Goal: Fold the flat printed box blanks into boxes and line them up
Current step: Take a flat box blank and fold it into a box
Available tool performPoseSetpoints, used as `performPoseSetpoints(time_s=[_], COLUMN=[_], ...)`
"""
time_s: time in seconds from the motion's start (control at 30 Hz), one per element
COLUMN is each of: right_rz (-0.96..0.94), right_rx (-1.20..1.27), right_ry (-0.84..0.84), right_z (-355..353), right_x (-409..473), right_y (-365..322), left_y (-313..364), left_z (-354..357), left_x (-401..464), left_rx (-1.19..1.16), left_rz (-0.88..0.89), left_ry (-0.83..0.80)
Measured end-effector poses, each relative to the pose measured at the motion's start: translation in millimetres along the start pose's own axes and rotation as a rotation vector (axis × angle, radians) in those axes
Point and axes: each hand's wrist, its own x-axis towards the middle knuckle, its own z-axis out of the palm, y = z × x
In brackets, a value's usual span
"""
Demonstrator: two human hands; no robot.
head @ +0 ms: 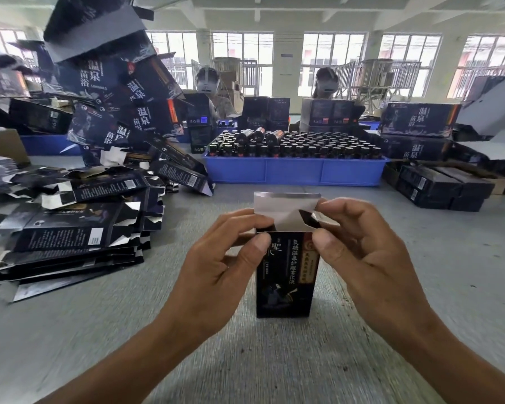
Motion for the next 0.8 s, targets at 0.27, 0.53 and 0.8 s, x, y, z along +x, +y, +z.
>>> performPoseSetpoints(time_s=[0.27, 0.53, 0.8], right_rz=[-0.037, 0.006, -0.016], right_rx=[-0.014, 0.003, -0.016], right_ry=[0.041, 0.101, 0.084], right_z=[4, 3, -1], right_x=[-1, 2, 3], right_y=[-12, -8, -9], left_y=[3, 5, 7], left_z=[1, 2, 3], left_x=[-1, -3, -2], left_rx=[-0.014, -0.137, -0.199], left_rz=[0.013, -0.069, -0.085], left_ry=[-0.026, -0.038, 0.042])
